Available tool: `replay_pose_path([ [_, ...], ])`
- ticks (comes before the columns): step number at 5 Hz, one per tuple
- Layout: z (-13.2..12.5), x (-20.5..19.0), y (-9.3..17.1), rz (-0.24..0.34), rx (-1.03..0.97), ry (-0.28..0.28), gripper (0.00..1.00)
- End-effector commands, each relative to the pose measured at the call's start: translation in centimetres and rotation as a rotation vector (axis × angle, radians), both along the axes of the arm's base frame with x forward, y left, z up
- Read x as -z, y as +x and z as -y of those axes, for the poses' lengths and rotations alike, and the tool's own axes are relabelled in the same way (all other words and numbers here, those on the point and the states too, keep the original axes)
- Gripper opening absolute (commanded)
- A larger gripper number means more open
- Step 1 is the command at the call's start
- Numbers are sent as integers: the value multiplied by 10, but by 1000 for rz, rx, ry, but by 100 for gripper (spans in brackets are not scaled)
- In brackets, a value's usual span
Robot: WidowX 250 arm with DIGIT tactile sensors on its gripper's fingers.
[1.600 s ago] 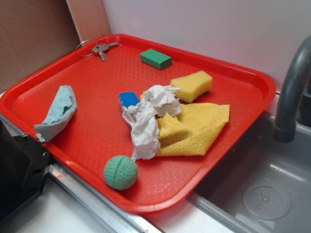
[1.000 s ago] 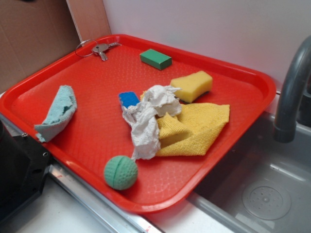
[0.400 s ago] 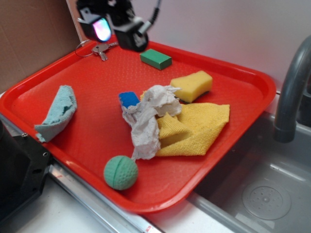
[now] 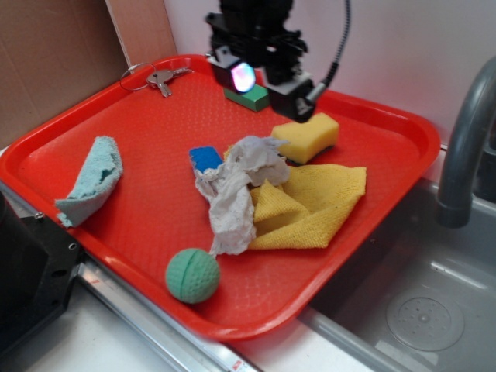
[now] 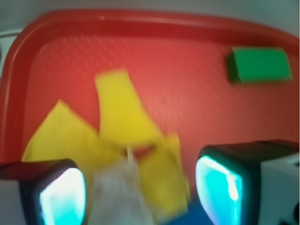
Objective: Grab the green sponge.
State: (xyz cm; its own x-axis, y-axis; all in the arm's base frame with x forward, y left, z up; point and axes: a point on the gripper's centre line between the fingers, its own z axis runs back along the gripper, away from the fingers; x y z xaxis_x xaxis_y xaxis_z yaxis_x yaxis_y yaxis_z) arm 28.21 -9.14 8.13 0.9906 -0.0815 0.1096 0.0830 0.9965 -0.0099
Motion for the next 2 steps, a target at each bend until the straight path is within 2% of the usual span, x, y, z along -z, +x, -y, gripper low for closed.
replay_pose_path([
  [1, 14, 21, 29, 14, 46, -12, 100],
  [2, 19, 42, 28, -23, 68, 26, 100],
])
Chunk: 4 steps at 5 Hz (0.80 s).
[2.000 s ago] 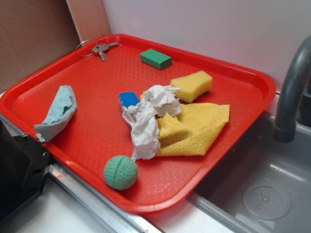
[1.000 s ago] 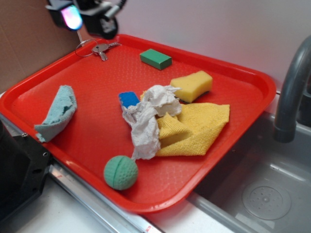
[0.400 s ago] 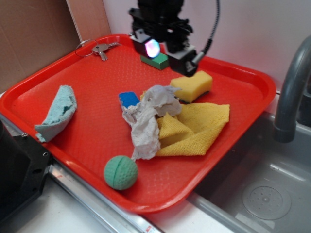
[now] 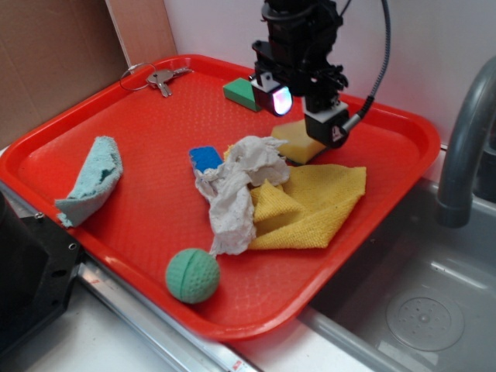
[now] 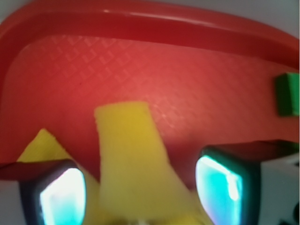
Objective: Grab the green sponge.
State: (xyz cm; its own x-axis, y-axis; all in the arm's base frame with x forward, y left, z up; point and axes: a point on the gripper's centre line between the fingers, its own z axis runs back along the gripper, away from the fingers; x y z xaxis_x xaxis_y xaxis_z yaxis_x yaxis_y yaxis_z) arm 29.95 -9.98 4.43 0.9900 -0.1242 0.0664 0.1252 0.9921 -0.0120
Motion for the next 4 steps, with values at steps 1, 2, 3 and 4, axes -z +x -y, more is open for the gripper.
replay_pose_path([
  [1, 10, 17, 0, -10, -2, -2, 0],
  [2, -4, 3, 3, -10, -43, -23, 0],
  [3, -23, -37, 2, 25, -120, -31, 0],
  [4, -54, -87, -21, 87, -305, -10, 0],
])
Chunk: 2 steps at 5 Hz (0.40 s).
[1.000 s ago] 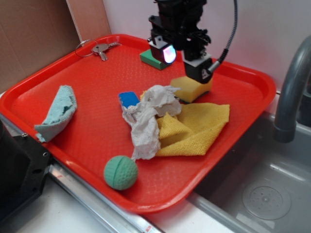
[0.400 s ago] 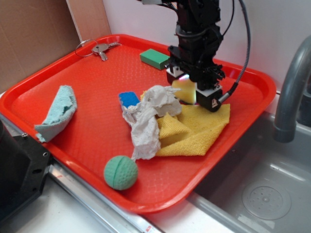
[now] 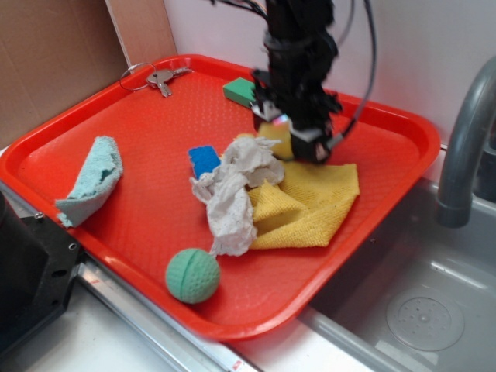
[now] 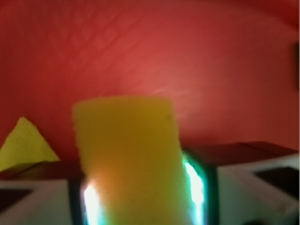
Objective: Grab the green sponge.
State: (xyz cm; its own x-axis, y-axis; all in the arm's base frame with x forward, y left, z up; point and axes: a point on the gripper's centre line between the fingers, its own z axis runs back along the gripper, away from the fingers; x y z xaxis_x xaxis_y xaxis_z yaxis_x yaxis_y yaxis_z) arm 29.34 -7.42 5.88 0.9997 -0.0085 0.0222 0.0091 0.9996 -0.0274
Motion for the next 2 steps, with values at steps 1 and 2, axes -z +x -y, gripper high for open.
replay_pose_path([
  [1, -74, -120, -58, 204, -353, -35, 0],
  [2, -102, -147, -90, 217, -424, 0, 0],
])
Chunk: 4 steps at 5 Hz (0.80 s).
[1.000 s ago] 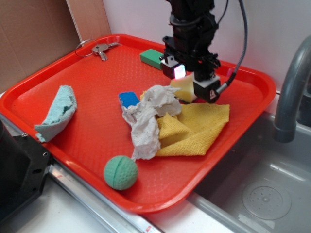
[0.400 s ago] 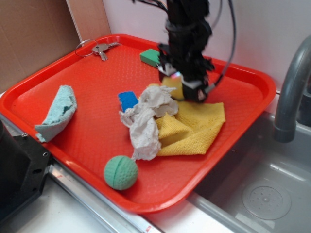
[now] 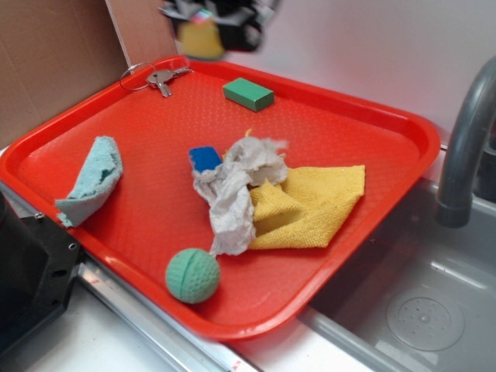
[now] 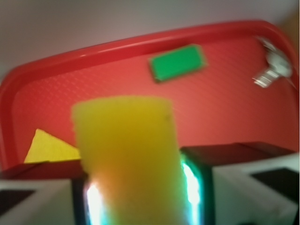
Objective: Grab the green sponge.
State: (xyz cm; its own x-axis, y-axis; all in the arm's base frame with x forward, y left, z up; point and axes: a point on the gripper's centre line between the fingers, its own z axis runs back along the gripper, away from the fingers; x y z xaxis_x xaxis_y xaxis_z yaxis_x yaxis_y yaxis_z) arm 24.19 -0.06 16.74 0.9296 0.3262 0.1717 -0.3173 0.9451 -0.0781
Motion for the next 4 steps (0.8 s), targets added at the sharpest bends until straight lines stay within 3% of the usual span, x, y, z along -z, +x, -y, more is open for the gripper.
replay_pose_path([
  [1, -49, -36, -67, -4, -155, 81, 0],
  [2, -55, -33, -63, -50, -88, 99, 0],
  [3, -58, -31, -48, -25, -41, 100, 0],
  [4, -52, -20, -48, -63, -5, 119, 0],
])
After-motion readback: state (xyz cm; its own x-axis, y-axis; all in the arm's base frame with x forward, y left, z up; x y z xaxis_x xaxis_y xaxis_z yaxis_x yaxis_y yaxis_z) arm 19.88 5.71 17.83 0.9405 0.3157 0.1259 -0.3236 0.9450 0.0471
